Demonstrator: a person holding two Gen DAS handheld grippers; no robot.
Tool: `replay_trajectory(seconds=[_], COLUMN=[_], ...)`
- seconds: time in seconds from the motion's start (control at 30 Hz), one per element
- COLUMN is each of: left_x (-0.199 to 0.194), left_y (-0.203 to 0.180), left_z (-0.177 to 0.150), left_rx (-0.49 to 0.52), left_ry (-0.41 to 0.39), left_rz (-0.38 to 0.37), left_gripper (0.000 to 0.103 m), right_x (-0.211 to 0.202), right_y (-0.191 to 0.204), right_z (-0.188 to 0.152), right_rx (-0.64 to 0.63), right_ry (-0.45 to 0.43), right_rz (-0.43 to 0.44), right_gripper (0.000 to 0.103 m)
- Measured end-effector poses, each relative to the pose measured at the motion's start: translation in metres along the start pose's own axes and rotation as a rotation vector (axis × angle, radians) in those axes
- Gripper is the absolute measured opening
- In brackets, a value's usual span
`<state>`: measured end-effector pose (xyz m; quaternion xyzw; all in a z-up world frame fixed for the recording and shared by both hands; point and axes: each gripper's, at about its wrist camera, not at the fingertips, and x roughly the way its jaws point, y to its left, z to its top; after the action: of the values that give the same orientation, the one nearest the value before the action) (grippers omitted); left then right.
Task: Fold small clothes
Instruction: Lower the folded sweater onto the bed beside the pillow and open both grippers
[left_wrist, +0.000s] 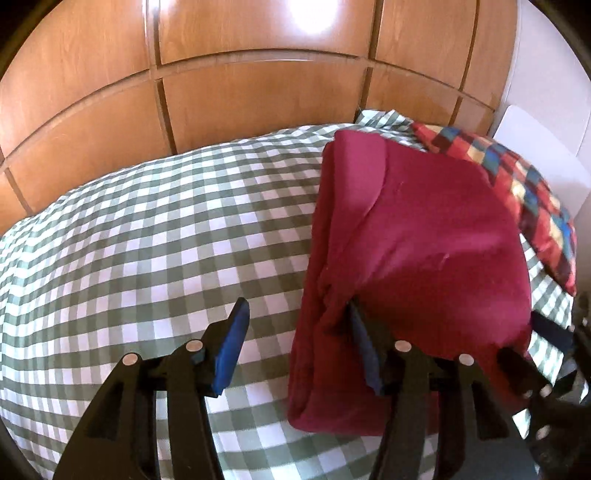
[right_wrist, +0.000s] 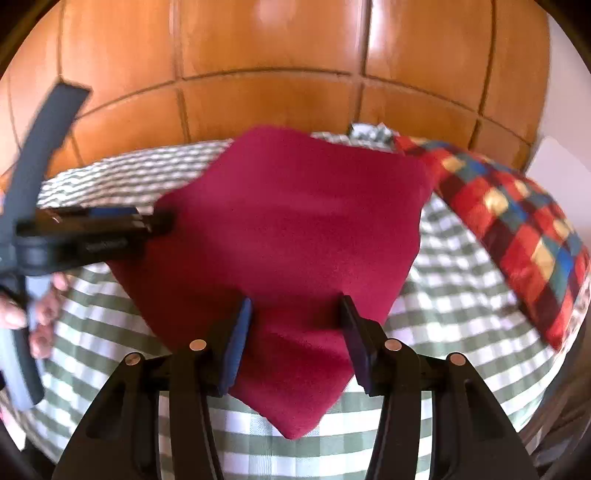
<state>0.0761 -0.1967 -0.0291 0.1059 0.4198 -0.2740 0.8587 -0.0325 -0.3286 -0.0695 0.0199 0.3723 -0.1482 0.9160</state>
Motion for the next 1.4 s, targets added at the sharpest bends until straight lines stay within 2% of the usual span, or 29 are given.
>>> replay_trajectory(seconds=[0.17,0.3,0.47,0.5,0.53,0.57,0.67,0.73,0.8,0.87,1.0,1.07,1.1,1.13,1.33,1.4], left_x=[-0.009,-0.024,-0.043,-0.049,-0.053,-0.056,-0.066,-0.068,-0.068,-0.068,-0.07,-0.074,-0.078,-0.081,-0.099,-0.104], left_y=[-0.004,-0.002,-0.002,-0.001,-0.001,0.0,0.003,0.005,0.006,0.005,0.007,0.008,0.009,0.01,0.019,0.019], left_z=[-0.001,-0.004,-0.008,-0.01,-0.01,-0.011,-0.015,-0.017,-0.019,-0.021,-0.026,-0.028,-0.03,-0.032,-0.044,-0.048], left_rx=[0.01,-0.013,-0.03,-0.034,-0.039,-0.042,-0.052,-0.058,-0.059,-0.057,-0.05,-0.05,-0.049,-0.052,-0.062,-0.063], left_ry=[-0.025,-0.056,-0.098,-0.111,-0.119,-0.127,-0.144,-0.144,-0.141,-0.135,-0.137,-0.146,-0.159,-0.168,-0.2,-0.208], left_rz=[0.017,0.012,0.017,0.017,0.014,0.013,0.016,0.018,0.019,0.018,0.025,0.025,0.028,0.032,0.046,0.055], left_gripper=[0.054,0.054,0.055,0.056,0.057,0.059,0.061,0.062,0.062,0.062,0.064,0.069,0.073,0.076,0.089,0.094], right_x=[-0.003,-0.014,-0.03,-0.033,-0.036,-0.038,-0.04,-0.032,-0.019,-0.013,-0.024,-0.036,-0.041,-0.048,-0.071,-0.078], right_y=[0.002,0.0,0.002,0.003,0.004,0.005,0.01,0.013,0.013,0.01,0.006,0.007,0.007,0.005,0.006,0.01], right_z=[0.005,0.01,0.018,0.019,0.019,0.019,0.019,0.015,0.009,0.003,0.004,0.008,0.009,0.011,0.022,0.022], right_rx=[-0.018,0.025,0.062,0.063,0.067,0.072,0.079,0.094,0.122,0.15,0.191,0.195,0.203,0.231,0.34,0.364], right_ry=[0.01,0.026,0.007,-0.001,-0.007,-0.011,-0.015,0.028,0.097,0.125,0.101,0.064,0.05,0.031,-0.041,-0.06], right_rz=[-0.027,-0.024,-0.033,-0.038,-0.041,-0.043,-0.059,-0.09,-0.091,-0.089,-0.099,-0.131,-0.147,-0.162,-0.213,-0.216], right_gripper=[0.049,0.049,0.049,0.05,0.058,0.062,0.064,0.065,0.065,0.065,0.066,0.067,0.074,0.085,0.099,0.099])
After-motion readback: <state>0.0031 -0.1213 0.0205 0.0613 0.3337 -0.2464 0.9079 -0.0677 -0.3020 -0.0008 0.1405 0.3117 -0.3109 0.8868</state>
